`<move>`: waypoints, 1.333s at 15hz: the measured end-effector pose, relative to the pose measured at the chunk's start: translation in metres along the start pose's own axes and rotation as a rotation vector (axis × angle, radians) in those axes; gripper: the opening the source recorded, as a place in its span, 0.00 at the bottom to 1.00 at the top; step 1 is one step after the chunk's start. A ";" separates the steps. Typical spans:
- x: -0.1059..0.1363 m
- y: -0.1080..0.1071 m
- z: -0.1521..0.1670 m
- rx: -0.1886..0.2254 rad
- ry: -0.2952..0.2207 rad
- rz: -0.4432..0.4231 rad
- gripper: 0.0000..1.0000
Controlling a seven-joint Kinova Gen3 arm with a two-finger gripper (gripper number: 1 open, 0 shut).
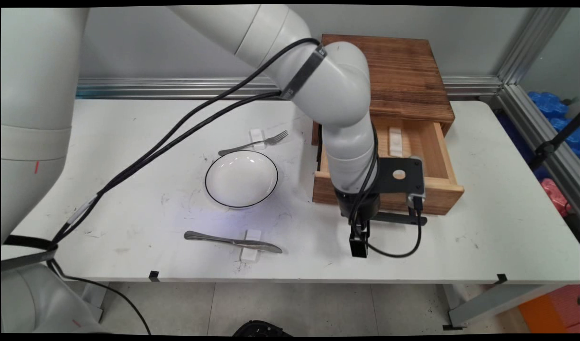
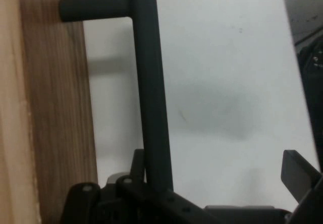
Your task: Open the drawer
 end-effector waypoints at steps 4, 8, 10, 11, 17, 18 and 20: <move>0.002 0.020 -0.003 -0.002 -0.002 -0.004 1.00; 0.006 0.038 -0.005 -0.004 -0.001 -0.009 1.00; 0.007 0.048 -0.005 -0.006 0.000 -0.011 1.00; 0.008 0.052 -0.005 -0.006 0.000 -0.012 1.00; 0.013 0.074 -0.004 -0.006 0.005 -0.011 1.00; 0.013 0.078 -0.004 -0.005 0.006 -0.011 1.00; 0.015 0.083 -0.003 -0.004 0.008 -0.009 1.00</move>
